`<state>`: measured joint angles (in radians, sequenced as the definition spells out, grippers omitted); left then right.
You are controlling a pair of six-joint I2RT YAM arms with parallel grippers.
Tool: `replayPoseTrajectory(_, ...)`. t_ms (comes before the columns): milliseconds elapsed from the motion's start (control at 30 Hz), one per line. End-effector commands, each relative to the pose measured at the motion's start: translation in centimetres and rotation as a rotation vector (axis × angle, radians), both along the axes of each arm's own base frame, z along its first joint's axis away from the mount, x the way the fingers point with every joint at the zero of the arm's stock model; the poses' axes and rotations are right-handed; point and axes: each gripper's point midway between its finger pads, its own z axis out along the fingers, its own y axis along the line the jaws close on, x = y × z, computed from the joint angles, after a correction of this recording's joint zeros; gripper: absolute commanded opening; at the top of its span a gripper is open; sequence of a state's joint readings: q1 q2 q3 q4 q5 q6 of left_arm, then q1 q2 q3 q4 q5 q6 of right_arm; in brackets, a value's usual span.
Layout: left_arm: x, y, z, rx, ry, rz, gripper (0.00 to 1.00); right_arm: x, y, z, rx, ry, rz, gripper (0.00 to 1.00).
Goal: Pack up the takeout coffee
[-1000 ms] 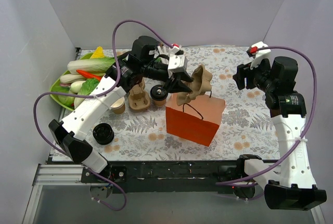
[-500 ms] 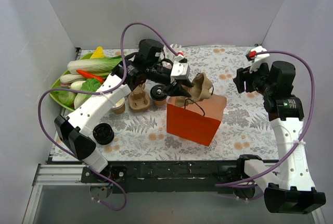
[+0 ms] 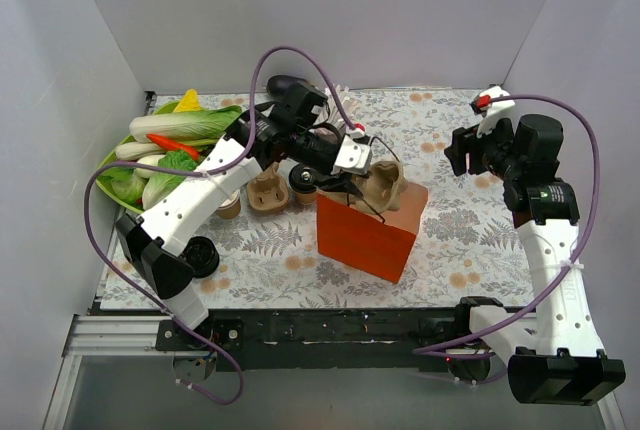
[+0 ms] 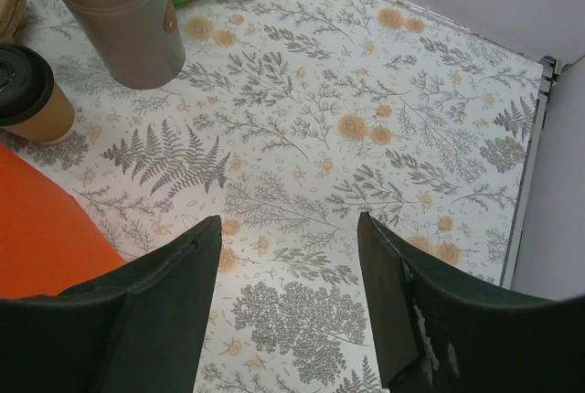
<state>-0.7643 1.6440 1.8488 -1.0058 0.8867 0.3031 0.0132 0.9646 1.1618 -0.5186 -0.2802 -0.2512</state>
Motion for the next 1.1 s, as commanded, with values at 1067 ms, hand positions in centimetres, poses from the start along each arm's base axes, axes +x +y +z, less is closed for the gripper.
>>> replayPoseTrajectory(1067,1.3,-0.1,-2.5,0.324,-0.102,0.081,0.00,-0.2,2.2,-2.1,0.048,0.038,0.129,0.68)
